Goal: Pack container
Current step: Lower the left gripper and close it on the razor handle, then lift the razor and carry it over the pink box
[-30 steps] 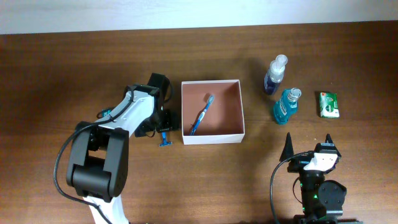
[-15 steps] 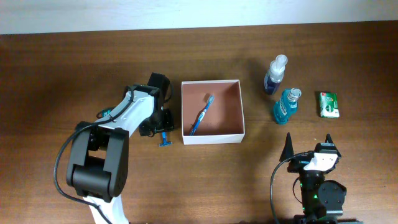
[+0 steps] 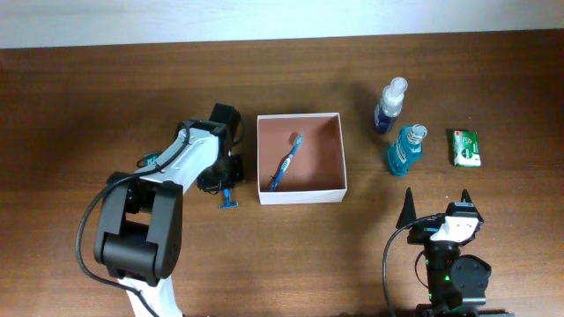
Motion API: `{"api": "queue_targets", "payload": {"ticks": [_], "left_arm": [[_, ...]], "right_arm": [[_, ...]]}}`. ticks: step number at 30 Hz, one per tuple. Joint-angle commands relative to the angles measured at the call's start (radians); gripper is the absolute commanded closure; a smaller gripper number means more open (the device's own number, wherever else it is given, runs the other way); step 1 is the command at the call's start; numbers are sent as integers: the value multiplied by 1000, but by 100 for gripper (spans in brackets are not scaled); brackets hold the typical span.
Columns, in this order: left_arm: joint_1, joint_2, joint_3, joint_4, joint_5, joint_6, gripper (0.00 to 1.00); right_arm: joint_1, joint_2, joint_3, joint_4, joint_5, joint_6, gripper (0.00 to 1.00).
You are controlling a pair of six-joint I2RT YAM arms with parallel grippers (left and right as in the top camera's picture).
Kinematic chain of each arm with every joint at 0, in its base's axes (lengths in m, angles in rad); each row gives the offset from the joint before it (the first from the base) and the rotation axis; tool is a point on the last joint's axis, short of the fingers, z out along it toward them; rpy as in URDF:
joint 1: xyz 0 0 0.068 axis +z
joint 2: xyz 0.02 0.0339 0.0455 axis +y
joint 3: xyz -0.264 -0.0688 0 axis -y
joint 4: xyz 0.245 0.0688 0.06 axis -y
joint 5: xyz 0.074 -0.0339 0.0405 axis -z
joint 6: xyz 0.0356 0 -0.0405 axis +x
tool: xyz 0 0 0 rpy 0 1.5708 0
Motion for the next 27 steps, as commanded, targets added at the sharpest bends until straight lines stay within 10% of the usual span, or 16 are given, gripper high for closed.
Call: {"api": "queue_targets", "payload": {"ticks": [1,17,27], "left_arm": [[8,35,23,-44,5,-2,99],[-54,31,737,-604,12,100,99],[-263,34,785,-492,7,127,98]], "right_arm": [[7,-2,-5,-8,15,5,2],[7,-2,-5,-8,16,5,2],[7,-2,-5,-8,15,5,2]]}}
